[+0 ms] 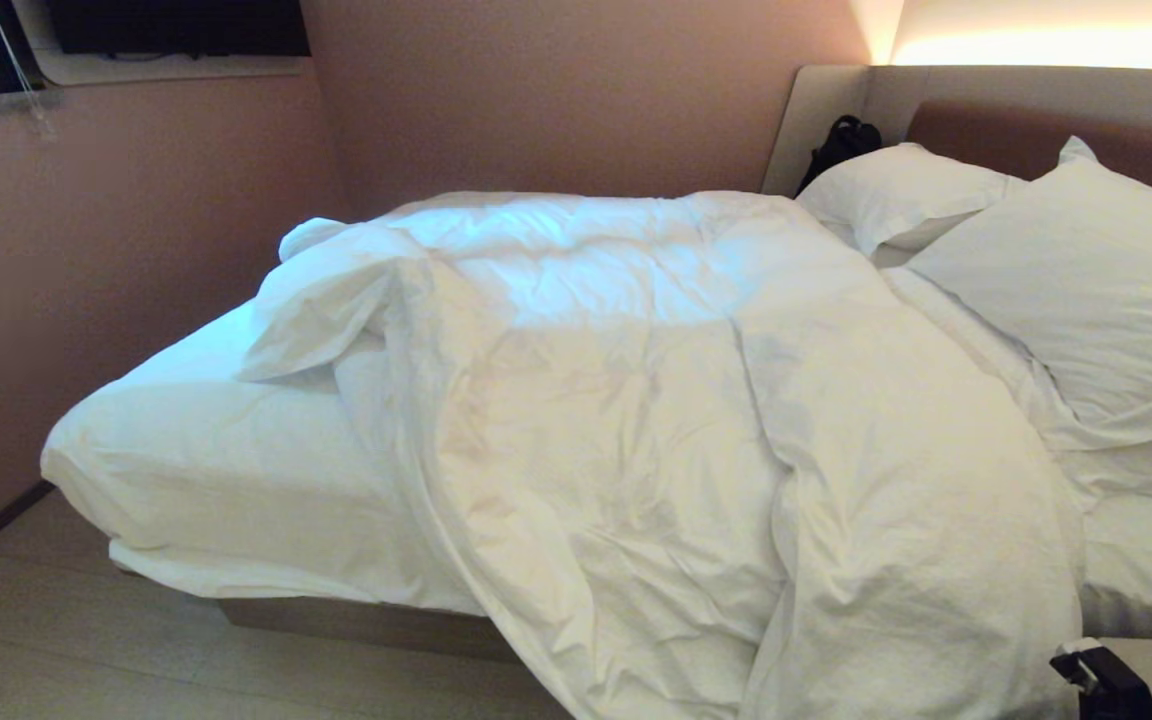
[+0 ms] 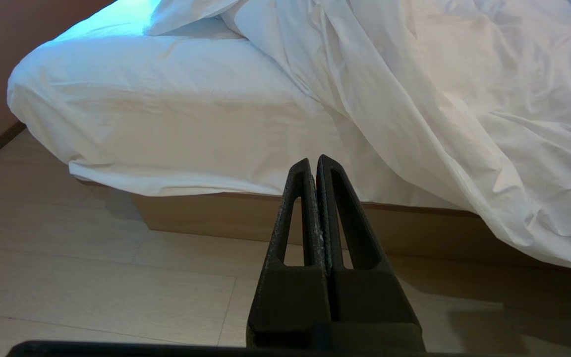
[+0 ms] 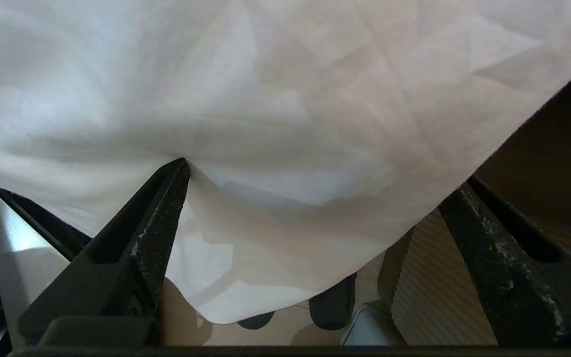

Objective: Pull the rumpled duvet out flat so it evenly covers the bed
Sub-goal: Flatten the corners of the folded blanket

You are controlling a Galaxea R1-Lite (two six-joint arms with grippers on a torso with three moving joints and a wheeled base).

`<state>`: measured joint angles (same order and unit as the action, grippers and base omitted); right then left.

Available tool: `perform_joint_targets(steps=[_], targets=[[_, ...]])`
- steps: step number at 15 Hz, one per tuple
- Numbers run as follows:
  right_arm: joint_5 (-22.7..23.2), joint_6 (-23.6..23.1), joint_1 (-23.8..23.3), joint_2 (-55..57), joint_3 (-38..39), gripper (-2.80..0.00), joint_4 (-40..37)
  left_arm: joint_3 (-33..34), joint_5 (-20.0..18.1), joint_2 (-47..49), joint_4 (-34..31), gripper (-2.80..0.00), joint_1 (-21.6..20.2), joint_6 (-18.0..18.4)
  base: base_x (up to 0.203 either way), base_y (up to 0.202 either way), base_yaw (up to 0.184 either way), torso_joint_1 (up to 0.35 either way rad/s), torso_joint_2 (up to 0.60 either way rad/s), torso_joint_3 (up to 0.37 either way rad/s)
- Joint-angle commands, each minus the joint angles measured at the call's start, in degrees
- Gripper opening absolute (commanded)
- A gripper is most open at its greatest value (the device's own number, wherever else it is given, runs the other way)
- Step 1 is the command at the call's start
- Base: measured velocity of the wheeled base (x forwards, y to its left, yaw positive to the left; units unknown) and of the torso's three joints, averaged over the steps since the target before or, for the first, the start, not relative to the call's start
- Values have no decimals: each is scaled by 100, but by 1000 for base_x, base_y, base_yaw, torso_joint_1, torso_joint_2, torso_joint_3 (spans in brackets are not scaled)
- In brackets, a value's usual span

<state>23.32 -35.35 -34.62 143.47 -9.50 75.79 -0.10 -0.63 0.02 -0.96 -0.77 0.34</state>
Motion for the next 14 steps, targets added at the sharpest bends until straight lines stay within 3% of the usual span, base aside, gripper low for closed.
perform_joint_targets(steps=[1, 14], targets=[[15, -16, -1, -20, 9, 0, 41, 1, 2, -2, 0, -280, -2, 1, 0, 0, 0, 0, 0, 0], [-3, 19, -10, -56, 9, 0, 16, 1, -7, -2, 0, -280, -2, 1, 0, 0, 0, 0, 0, 0]])
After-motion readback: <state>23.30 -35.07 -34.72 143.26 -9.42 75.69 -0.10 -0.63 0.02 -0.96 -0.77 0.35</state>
